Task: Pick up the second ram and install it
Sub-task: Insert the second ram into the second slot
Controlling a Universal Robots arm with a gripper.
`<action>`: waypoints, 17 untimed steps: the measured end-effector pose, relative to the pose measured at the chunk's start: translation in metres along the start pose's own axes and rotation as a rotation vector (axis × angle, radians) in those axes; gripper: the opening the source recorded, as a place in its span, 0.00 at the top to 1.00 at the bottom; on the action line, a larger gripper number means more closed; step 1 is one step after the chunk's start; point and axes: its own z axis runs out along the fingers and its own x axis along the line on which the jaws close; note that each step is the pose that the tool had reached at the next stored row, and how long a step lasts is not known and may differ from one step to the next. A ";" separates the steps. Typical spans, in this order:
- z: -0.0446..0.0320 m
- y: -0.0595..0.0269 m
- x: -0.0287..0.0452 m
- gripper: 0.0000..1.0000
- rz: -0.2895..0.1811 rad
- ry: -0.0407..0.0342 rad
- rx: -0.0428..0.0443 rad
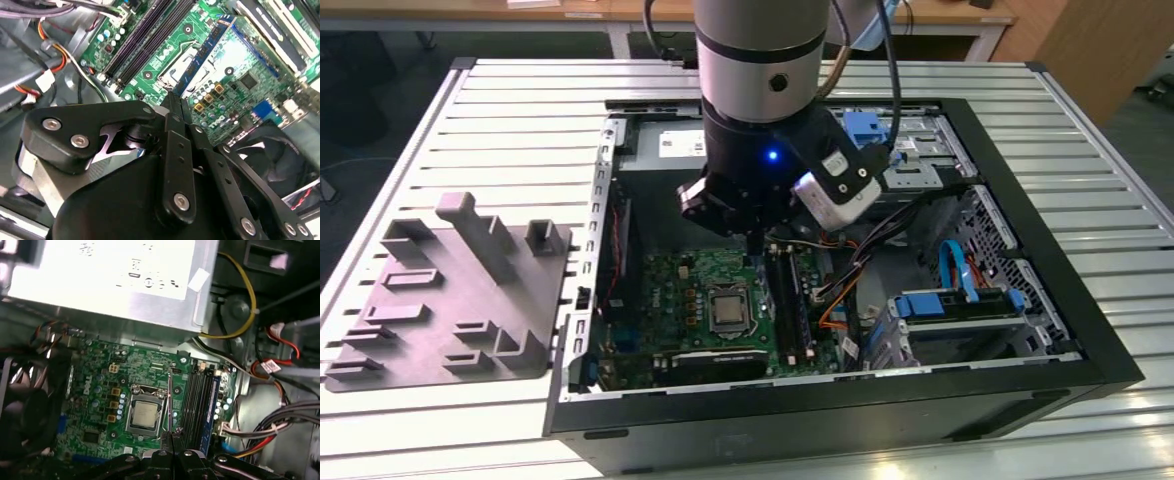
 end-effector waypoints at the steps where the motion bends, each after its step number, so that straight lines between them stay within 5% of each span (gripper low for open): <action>1: 0.0001 0.0000 0.0000 0.89 0.018 -0.0002 0.0008; 12: 0.0014 0.0000 0.0001 0.89 0.216 -0.0029 0.0095; 17: 0.0031 -0.0003 -0.0016 0.89 0.235 -0.0032 0.0104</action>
